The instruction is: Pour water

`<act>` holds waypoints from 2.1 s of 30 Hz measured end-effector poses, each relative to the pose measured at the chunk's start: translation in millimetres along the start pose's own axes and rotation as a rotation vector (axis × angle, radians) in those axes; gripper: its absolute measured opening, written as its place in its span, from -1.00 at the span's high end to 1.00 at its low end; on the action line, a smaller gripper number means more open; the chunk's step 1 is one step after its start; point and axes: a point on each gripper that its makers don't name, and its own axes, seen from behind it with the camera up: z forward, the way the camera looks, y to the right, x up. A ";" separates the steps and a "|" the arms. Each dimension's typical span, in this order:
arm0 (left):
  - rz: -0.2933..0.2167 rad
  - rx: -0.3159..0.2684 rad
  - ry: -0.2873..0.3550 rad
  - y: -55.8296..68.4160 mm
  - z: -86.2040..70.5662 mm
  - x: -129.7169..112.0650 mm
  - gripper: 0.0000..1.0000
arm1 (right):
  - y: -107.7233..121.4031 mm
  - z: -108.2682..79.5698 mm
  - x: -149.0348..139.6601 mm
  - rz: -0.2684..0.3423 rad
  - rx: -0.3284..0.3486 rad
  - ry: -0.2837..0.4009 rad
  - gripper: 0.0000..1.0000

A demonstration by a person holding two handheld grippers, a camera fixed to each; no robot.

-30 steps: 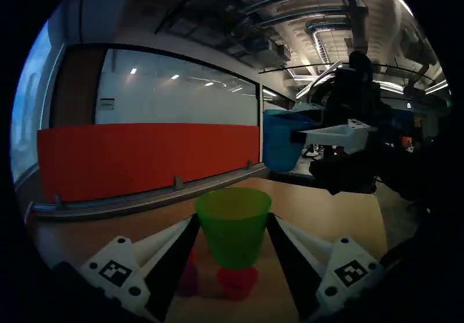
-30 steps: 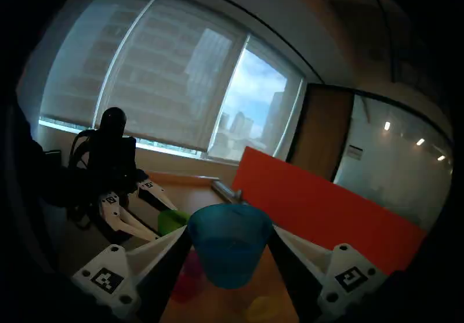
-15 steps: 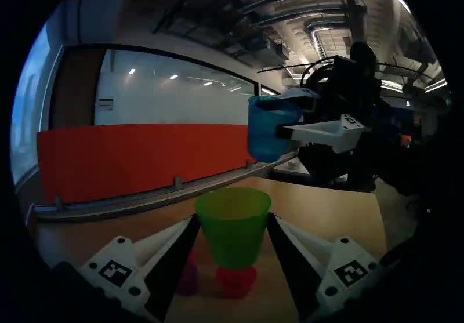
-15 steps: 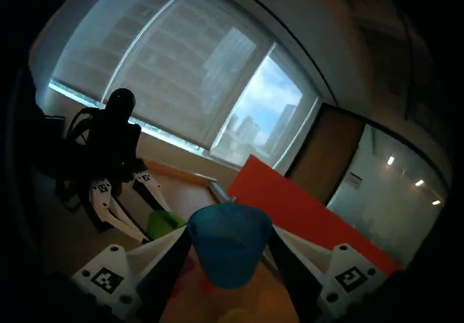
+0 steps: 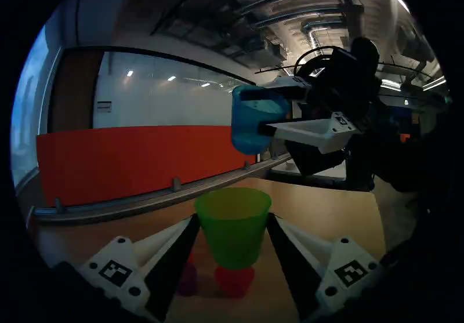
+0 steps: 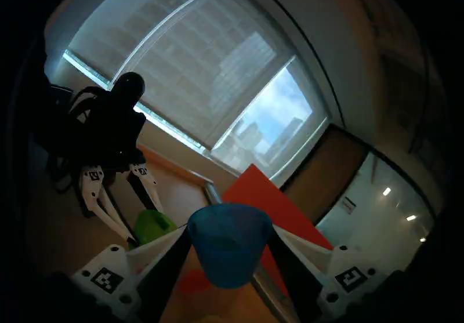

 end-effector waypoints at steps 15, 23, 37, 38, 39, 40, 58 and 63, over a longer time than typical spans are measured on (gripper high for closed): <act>0.004 -0.006 0.004 4.5 -1.7 1.5 -0.69 | -3.3 21.1 7.5 -0.169 -0.002 -0.009 -0.83; 0.004 -0.006 0.007 4.8 -1.8 2.6 -0.69 | 0.9 30.4 8.7 -0.251 -0.008 -0.021 -0.82; 0.004 -0.007 0.008 1.7 -2.2 1.4 -0.69 | 5.1 40.8 6.8 -0.375 -0.017 -0.043 -0.82; 0.004 -0.007 0.008 1.6 -2.1 1.5 -0.69 | 5.5 41.0 7.5 -0.382 -0.018 -0.042 -0.82; 0.003 -0.007 0.009 1.4 -2.0 1.6 -0.69 | 6.0 41.2 8.3 -0.389 -0.020 -0.042 -0.82; 0.003 -0.007 0.009 1.2 -2.0 1.7 -0.69 | 6.5 41.5 9.0 -0.396 -0.022 -0.041 -0.82; 0.011 -0.004 0.005 2.6 -0.7 0.7 -0.69 | 12.0 40.5 12.4 -0.469 -0.044 -0.039 -0.81; 0.012 -0.006 0.005 3.8 0.1 0.5 -0.69 | 14.5 39.2 14.3 -0.485 -0.051 -0.034 -0.82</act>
